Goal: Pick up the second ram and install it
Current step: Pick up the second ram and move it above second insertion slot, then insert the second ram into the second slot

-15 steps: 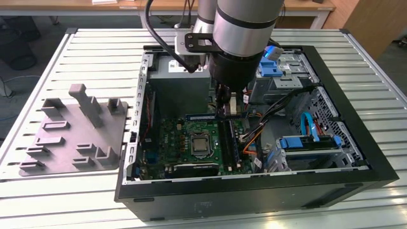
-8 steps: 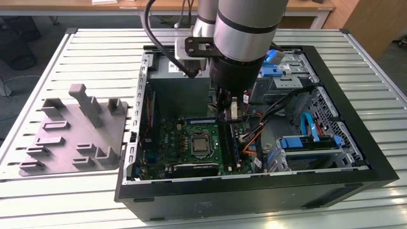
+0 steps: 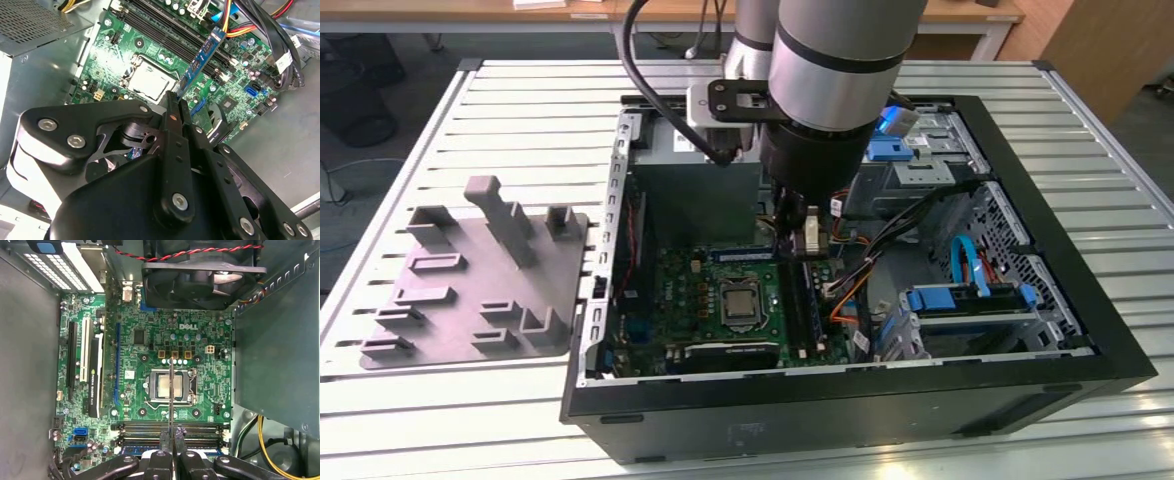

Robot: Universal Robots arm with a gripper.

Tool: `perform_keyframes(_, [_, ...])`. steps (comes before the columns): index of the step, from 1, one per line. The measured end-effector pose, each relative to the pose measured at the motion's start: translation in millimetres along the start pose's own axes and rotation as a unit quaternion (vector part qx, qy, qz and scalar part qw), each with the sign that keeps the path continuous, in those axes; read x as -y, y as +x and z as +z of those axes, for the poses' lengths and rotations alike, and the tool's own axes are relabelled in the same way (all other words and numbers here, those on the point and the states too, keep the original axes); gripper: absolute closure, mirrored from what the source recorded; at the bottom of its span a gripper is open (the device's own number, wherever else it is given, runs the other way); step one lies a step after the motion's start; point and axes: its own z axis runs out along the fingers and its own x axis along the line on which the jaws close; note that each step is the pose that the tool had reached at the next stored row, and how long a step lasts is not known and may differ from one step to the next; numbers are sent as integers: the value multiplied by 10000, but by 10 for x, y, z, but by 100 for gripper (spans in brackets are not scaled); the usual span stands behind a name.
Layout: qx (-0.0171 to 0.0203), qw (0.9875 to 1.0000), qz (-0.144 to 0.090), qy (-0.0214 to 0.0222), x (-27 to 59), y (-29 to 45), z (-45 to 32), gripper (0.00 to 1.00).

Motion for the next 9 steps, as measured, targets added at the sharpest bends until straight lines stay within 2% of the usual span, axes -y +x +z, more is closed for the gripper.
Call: perform_keyframes(9, [1,10000,22,0,0,2,0,86])
